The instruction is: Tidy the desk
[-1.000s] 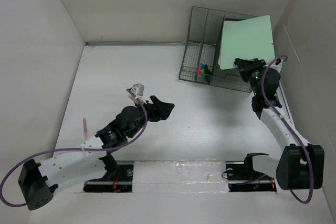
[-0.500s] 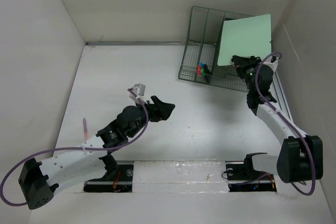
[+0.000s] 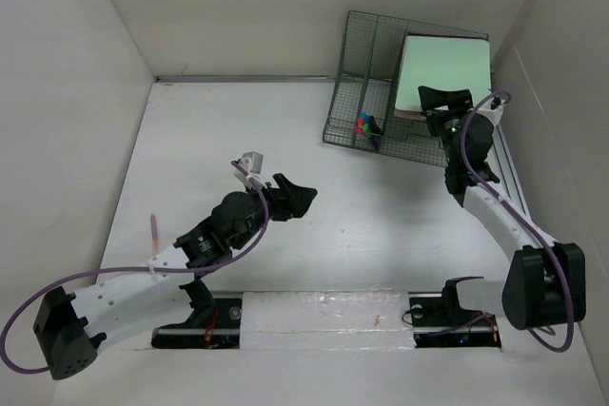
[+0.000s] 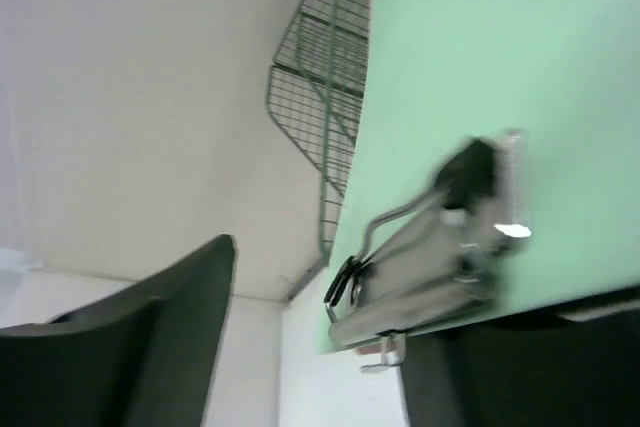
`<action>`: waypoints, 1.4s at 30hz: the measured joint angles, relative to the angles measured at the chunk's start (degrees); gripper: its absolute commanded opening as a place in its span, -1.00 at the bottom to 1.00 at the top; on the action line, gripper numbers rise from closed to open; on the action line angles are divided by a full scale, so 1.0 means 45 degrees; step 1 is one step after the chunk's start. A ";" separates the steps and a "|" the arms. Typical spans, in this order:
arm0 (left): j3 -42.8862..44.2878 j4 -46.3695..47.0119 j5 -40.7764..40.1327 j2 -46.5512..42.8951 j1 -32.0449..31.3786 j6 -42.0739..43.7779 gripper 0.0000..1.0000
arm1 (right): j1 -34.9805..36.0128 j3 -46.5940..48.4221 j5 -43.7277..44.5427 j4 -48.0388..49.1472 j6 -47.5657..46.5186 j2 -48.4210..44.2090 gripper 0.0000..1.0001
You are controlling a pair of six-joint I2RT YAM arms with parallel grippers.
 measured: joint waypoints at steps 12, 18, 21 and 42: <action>0.0000 -0.0010 -0.0044 -0.0243 0.0000 -0.0005 0.39 | 0.0068 -0.0665 0.0253 -0.1404 -0.0505 -0.2254 0.84; 0.0000 -0.0010 -0.0214 -0.0534 0.0000 -0.0005 0.39 | 0.0068 -0.1666 -0.0243 -0.2555 -0.0767 -0.3750 1.00; 0.0000 -0.0015 -0.0277 -0.0607 0.0000 -0.0010 0.40 | 0.0068 -0.1831 -0.0631 -0.3172 -0.1044 -0.4420 1.00; 0.0005 0.0010 -0.0544 -0.0670 0.0000 0.0029 0.45 | 0.0486 -0.2671 -0.4401 -0.6907 -0.5139 -0.7159 -1.00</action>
